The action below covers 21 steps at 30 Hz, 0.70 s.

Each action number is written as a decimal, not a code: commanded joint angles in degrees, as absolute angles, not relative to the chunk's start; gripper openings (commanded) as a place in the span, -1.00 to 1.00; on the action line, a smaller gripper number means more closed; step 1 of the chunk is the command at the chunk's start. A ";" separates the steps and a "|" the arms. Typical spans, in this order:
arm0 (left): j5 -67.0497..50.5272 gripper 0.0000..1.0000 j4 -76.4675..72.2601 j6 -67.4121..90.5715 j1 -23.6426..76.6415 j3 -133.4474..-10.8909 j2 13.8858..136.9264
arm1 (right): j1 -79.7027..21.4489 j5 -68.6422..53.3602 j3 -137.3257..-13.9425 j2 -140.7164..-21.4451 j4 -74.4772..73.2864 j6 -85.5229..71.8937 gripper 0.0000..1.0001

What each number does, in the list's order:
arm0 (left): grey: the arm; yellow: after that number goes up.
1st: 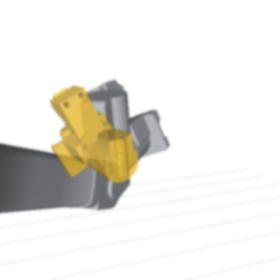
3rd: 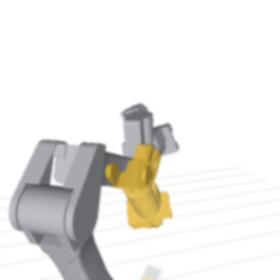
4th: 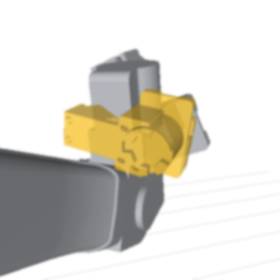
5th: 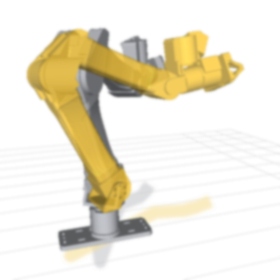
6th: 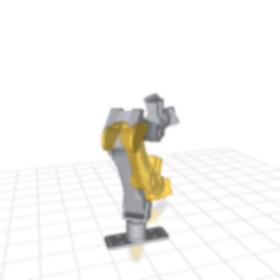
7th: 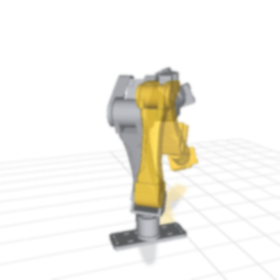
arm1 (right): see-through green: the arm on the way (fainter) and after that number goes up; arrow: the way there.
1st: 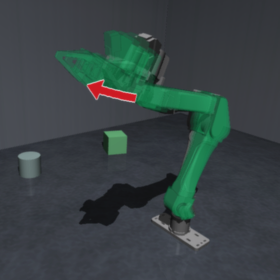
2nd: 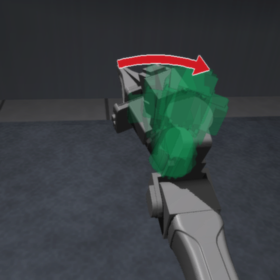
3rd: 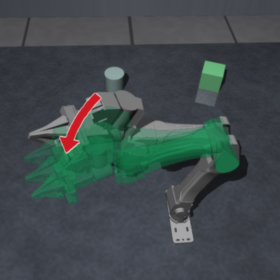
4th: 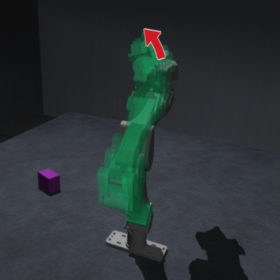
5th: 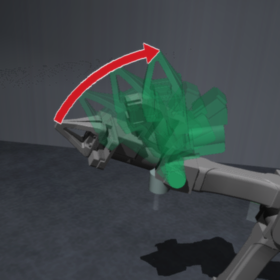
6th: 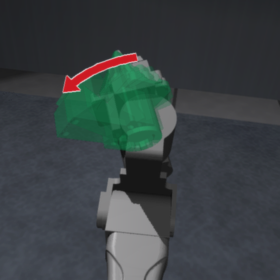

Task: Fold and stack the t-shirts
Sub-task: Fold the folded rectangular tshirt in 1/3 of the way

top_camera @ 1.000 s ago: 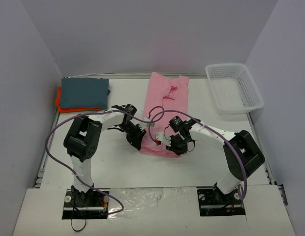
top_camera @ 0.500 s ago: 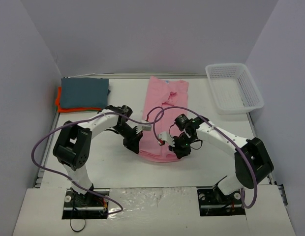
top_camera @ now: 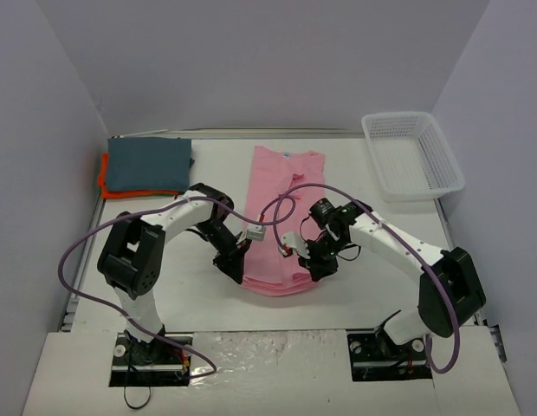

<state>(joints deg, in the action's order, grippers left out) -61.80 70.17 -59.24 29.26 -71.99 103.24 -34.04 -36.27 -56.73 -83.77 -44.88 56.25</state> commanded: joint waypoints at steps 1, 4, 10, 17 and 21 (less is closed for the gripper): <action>-64.87 -0.95 74.44 -65.30 30.06 -75.41 102.13 | -33.05 -37.27 -59.50 -83.67 -48.87 56.16 -1.00; -62.50 -0.95 72.33 -61.26 29.97 -77.51 101.95 | -32.52 -37.26 -60.64 -84.11 -48.69 56.51 -1.00; -57.49 -0.95 65.67 -53.09 29.27 -79.80 100.81 | -31.47 -36.30 -62.84 -85.52 -48.52 57.65 -1.00; -51.77 -0.95 58.63 -47.20 29.18 -79.28 98.88 | -28.57 -35.42 -66.00 -86.48 -48.60 58.45 -1.00; -49.75 -0.95 55.55 -44.13 28.66 -79.10 97.91 | -27.16 -34.54 -67.67 -87.98 -48.60 58.88 -1.00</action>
<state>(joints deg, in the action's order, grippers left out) -51.53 58.65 -46.28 29.17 -78.00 101.91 -28.36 -35.79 -65.32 -86.39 -45.65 58.65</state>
